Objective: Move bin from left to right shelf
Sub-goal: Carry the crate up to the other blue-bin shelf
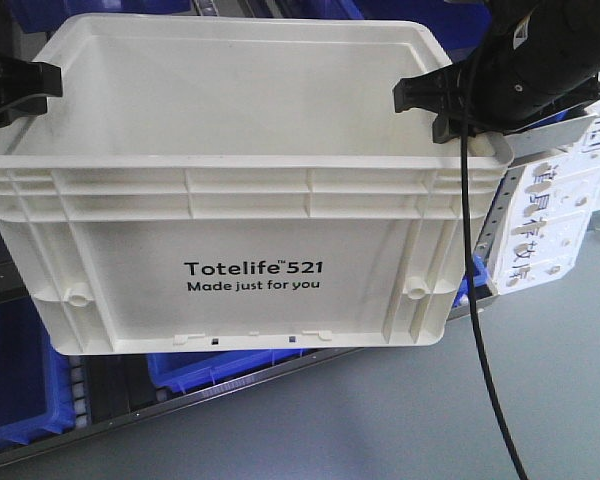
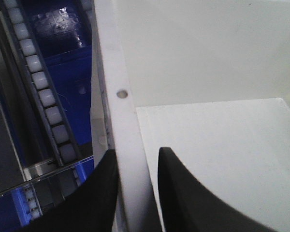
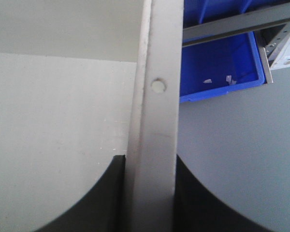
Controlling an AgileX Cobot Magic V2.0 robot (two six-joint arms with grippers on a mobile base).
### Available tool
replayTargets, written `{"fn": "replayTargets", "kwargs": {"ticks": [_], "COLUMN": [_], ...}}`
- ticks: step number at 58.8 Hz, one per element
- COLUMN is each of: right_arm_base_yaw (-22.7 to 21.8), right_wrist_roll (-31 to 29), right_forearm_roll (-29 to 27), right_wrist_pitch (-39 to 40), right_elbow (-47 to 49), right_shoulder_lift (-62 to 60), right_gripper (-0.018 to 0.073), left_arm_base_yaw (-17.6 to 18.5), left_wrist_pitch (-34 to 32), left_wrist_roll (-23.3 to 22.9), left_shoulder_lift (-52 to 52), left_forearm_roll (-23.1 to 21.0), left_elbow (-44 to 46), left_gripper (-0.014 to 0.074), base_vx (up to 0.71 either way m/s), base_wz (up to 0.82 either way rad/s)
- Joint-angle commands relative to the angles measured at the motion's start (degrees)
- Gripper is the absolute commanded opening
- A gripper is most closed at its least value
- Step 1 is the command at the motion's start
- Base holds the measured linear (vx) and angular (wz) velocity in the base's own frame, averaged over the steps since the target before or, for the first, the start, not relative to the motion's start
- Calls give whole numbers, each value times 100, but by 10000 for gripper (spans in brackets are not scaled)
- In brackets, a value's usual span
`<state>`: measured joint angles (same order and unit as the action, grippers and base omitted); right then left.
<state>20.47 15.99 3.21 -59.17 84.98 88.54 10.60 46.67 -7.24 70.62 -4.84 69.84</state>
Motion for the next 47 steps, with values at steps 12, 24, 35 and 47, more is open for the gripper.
{"fn": "replayTargets", "kwargs": {"ticks": [12, 24, 35, 47], "right_arm_base_yaw": [-63, -63, -63, -63], "right_wrist_roll": [-52, -52, -52, -52], "right_forearm_roll": [402, 402, 402, 402], "right_wrist_pitch": [575, 575, 576, 576], "right_elbow": [209, 209, 209, 209], "right_shoulder_lift": [-318, -318, -318, -318], "right_gripper": [19, 19, 19, 19], "left_arm_base_yaw": [-8, -8, -8, -8], "left_wrist_pitch": [-626, -626, -626, -626], "left_wrist_roll": [165, 165, 165, 165], "left_shoulder_lift": [-230, -230, -230, -230], "left_forearm_roll": [132, 132, 132, 132], "left_elbow": [229, 229, 229, 229], "left_gripper": [102, 102, 102, 102], "base_vx": [9, 8, 8, 8], "base_wz": [31, 24, 17, 10]}}
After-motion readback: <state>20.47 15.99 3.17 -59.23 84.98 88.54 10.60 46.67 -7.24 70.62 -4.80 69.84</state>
